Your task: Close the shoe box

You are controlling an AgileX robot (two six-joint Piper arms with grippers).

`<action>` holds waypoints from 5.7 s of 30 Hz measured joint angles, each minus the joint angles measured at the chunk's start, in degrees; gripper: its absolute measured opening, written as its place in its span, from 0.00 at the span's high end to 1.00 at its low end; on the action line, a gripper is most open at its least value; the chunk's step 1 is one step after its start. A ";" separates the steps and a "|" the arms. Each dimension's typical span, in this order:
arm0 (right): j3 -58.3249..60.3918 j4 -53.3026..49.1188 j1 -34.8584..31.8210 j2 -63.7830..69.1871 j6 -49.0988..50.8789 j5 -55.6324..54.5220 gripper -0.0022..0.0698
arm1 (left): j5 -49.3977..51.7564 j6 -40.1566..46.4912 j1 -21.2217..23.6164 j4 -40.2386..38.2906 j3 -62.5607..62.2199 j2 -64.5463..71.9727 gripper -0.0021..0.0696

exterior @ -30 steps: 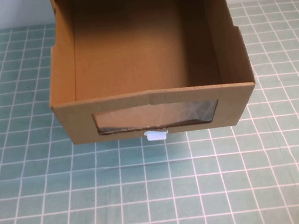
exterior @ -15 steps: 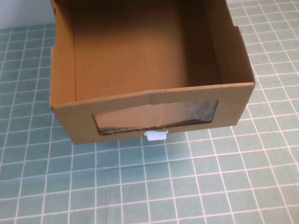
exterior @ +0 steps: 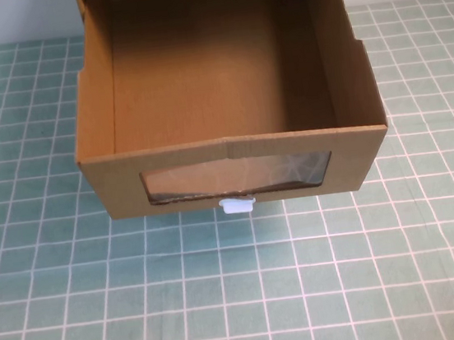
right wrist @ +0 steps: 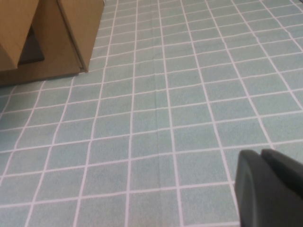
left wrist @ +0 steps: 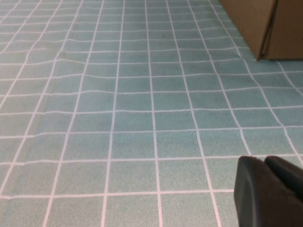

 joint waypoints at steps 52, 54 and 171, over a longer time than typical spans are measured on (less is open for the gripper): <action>0.00 0.00 0.00 0.00 0.00 0.00 0.99 | 26.06 32.88 -3.55 -31.77 -93.77 89.06 0.98; 0.00 0.00 0.00 0.00 0.00 0.00 0.99 | 24.61 34.21 -5.08 -31.90 -97.04 92.50 0.98; -95.85 14.42 27.50 103.82 -8.76 0.27 0.99 | 21.18 36.20 -10.84 -33.06 -110.85 108.31 0.98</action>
